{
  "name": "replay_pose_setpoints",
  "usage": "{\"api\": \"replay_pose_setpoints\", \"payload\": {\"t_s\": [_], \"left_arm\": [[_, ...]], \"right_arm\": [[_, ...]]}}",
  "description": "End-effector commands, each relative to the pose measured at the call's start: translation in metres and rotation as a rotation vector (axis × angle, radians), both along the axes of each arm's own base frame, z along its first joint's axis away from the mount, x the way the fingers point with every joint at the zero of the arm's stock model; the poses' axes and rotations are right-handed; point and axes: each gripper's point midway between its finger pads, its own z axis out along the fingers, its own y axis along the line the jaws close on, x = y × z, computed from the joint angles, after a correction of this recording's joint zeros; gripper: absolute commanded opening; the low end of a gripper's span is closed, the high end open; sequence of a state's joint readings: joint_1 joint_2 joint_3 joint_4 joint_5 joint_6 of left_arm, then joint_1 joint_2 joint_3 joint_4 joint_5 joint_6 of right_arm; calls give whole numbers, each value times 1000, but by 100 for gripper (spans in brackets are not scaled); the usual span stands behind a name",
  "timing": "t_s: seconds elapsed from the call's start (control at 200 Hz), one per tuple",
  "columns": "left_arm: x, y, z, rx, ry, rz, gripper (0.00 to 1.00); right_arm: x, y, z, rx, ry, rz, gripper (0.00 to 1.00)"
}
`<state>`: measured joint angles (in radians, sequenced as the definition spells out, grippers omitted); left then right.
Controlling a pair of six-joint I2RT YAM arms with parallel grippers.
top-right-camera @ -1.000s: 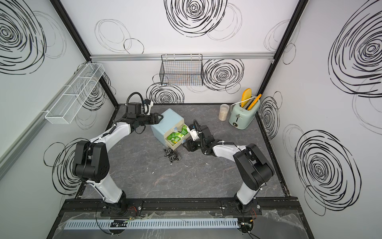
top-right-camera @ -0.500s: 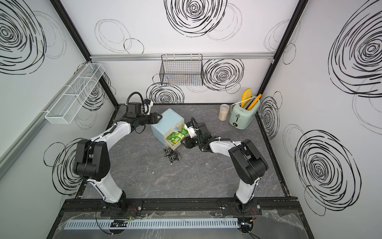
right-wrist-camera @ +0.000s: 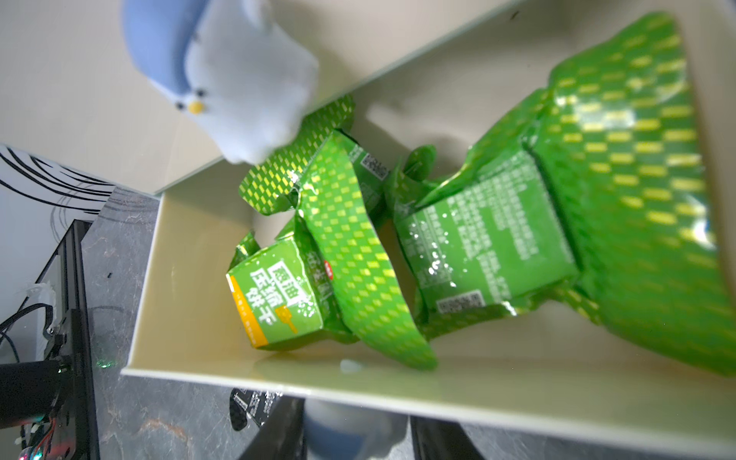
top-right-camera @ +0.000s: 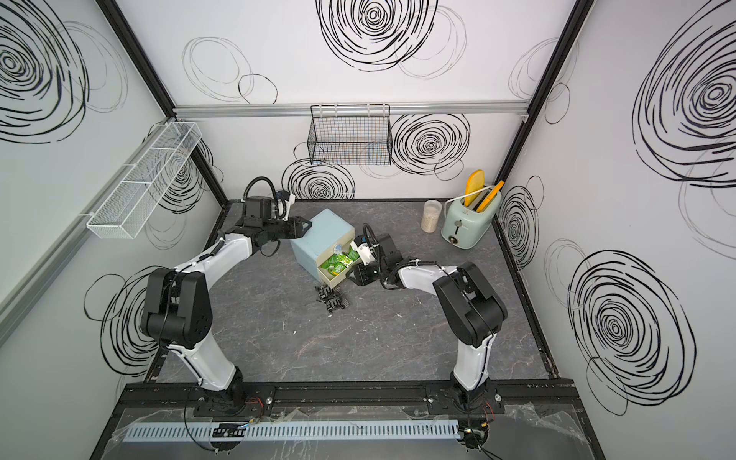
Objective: Place the cookies into the drawer by color
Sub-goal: Close the drawer in the storage box.
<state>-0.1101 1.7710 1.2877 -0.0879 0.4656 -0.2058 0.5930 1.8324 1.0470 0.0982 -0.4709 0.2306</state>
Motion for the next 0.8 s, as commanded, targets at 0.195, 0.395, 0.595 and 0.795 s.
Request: {"api": "replay_pose_setpoints", "payload": {"t_s": [0.195,0.395,0.595,0.795], "left_arm": [[-13,-15,1,-9,18,-58,50],[-13,-15,1,-3,19,-59,50],[-14,-14,1,8,17,-55,50],[-14,-14,0,12,20,-55,51]], "right_arm": [[27,24,38,71,-132,0,38],[29,26,47,74,-163,-6,33],[28,27,57,79,-183,-1,31],[28,25,64,74,-218,-6,33]]}}
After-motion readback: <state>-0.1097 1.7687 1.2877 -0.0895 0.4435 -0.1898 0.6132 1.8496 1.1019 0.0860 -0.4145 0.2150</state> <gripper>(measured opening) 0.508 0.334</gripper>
